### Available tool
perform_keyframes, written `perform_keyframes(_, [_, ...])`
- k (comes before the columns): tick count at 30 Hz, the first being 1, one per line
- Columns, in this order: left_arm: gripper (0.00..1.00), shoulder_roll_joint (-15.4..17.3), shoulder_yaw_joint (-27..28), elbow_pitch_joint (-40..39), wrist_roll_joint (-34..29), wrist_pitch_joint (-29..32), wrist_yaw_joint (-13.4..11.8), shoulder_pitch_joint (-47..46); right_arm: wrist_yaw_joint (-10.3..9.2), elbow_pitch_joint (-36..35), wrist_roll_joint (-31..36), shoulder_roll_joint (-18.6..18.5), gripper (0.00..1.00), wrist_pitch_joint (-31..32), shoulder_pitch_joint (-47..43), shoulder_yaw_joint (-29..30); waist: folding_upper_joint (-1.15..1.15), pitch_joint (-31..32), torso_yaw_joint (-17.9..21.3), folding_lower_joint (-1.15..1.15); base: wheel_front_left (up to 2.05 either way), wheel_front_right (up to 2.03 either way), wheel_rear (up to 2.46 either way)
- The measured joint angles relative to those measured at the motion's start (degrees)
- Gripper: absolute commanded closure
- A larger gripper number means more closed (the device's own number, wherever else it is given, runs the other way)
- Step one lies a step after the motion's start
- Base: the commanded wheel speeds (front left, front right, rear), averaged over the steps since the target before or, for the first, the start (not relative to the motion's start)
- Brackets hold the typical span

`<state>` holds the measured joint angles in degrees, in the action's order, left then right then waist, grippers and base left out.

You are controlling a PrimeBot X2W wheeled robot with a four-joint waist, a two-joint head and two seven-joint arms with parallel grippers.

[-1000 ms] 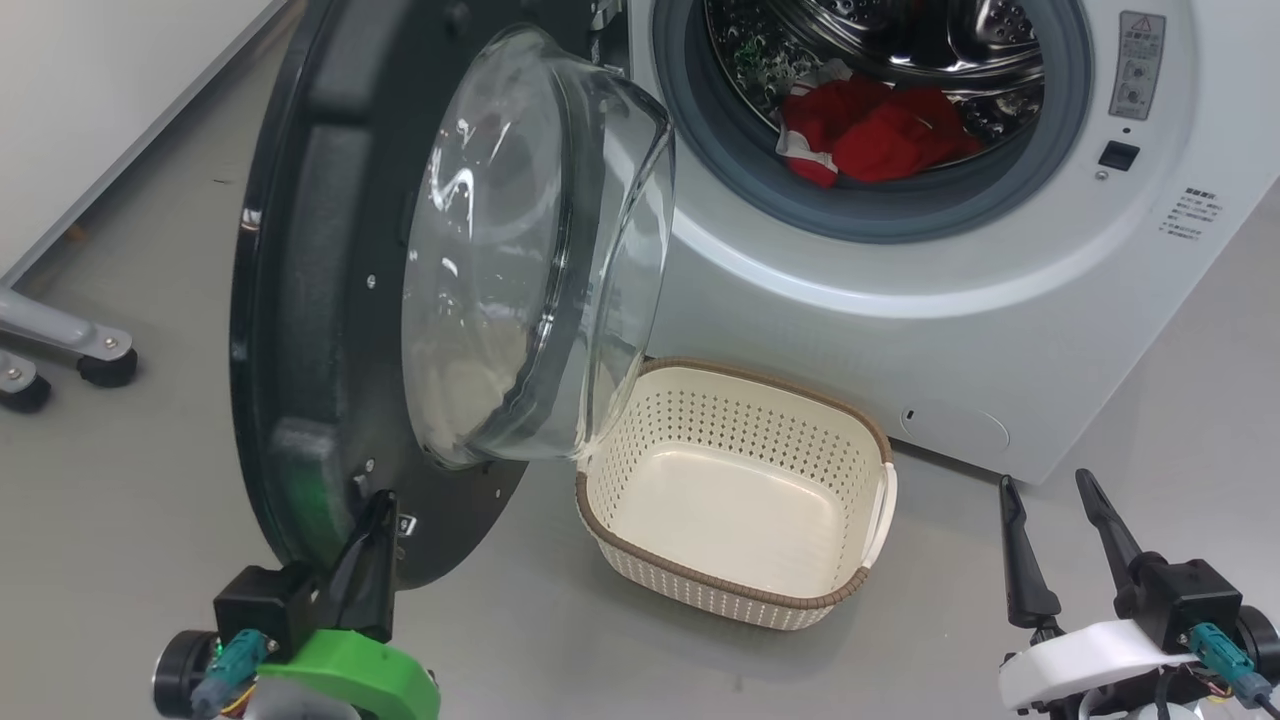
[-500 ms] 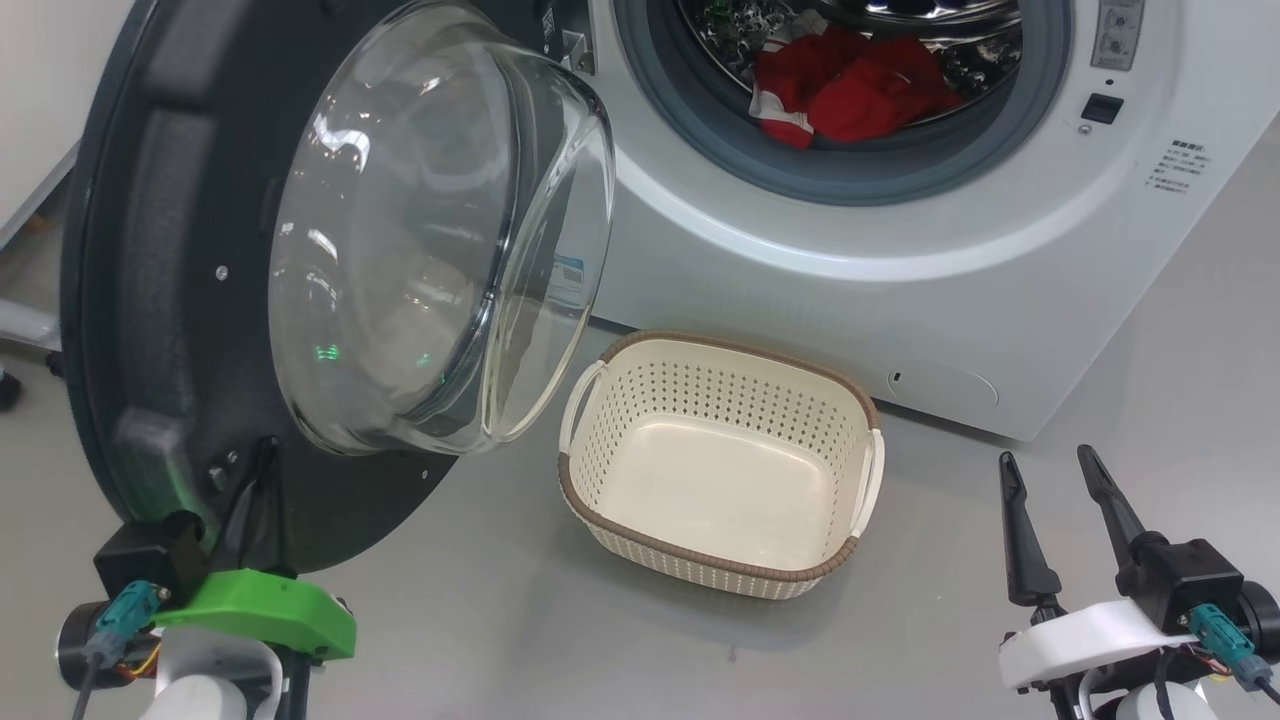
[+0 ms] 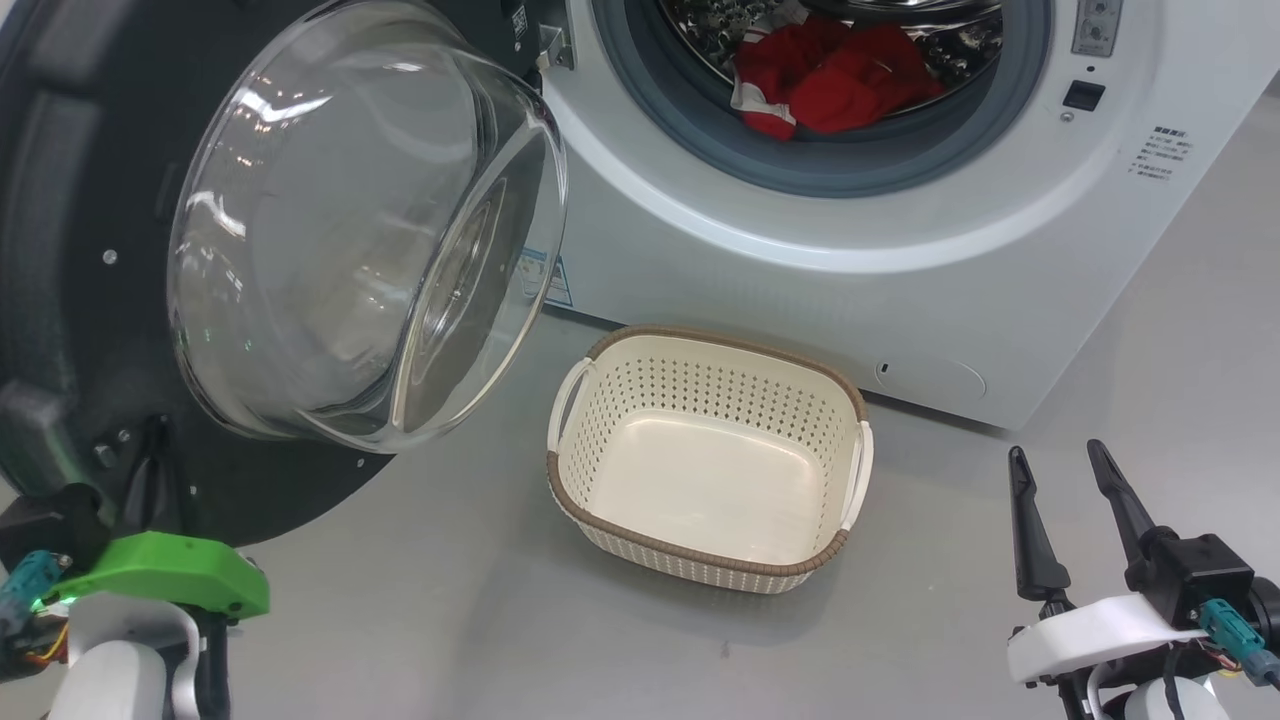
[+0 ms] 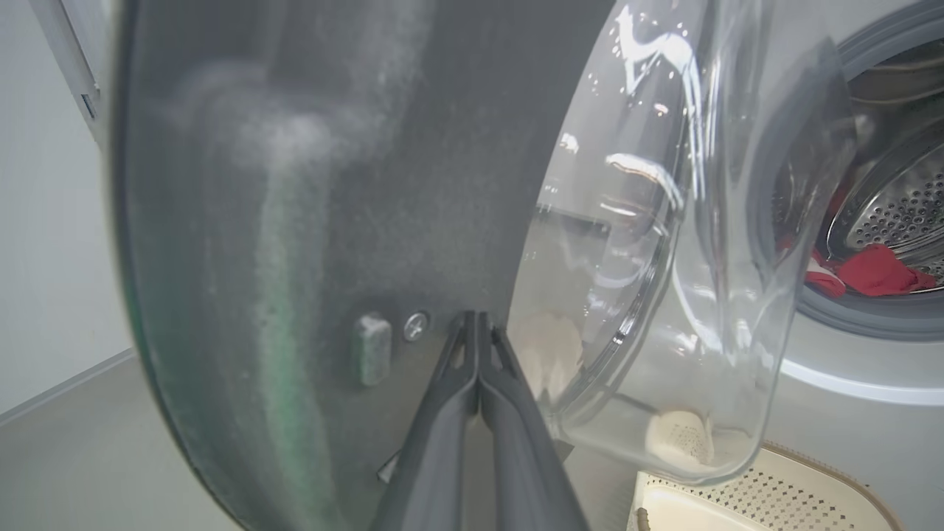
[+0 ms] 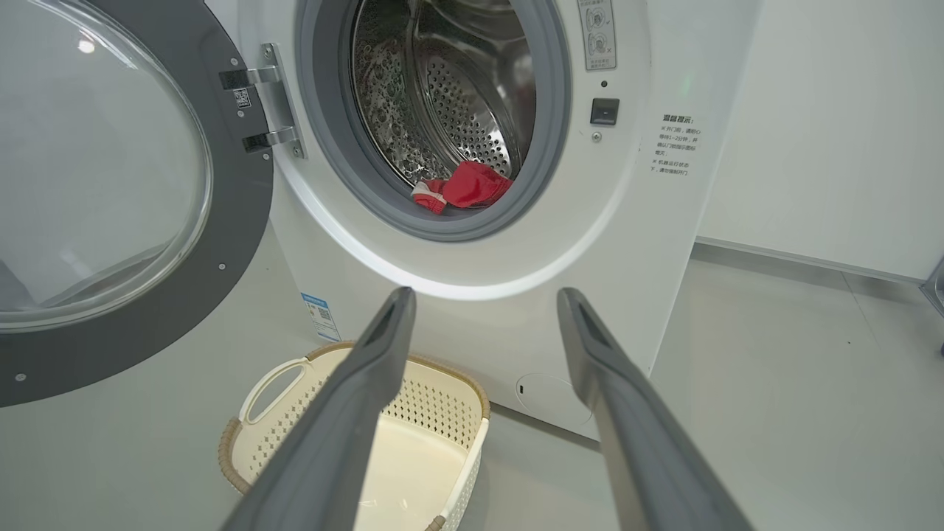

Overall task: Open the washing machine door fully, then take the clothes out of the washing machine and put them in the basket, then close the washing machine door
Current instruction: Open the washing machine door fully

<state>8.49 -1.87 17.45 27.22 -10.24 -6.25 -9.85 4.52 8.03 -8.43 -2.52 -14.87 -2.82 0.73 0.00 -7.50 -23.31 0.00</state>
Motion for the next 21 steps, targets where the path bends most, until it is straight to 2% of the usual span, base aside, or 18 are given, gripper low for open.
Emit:
perform_keyframes(14, [1.00, 2.30, 4.03, 7.23, 0.46, -1.71, -0.09, -4.28, 0.47, 0.49, 0.10, 0.01, 0.00, 0.00, 0.01, 0.05, 0.00, 0.70, 0.24, 0.00, 0.00, 0.00, 0.00])
perform_keyframes(21, [1.00, 2.34, 5.11, 9.58, 0.45, -2.98, -0.10, -5.07, 0.65, 0.58, 0.45, 0.01, 0.00, 0.00, 0.03, 0.07, 0.00, 0.70, 0.67, 0.00, 0.00, 0.00, 0.00])
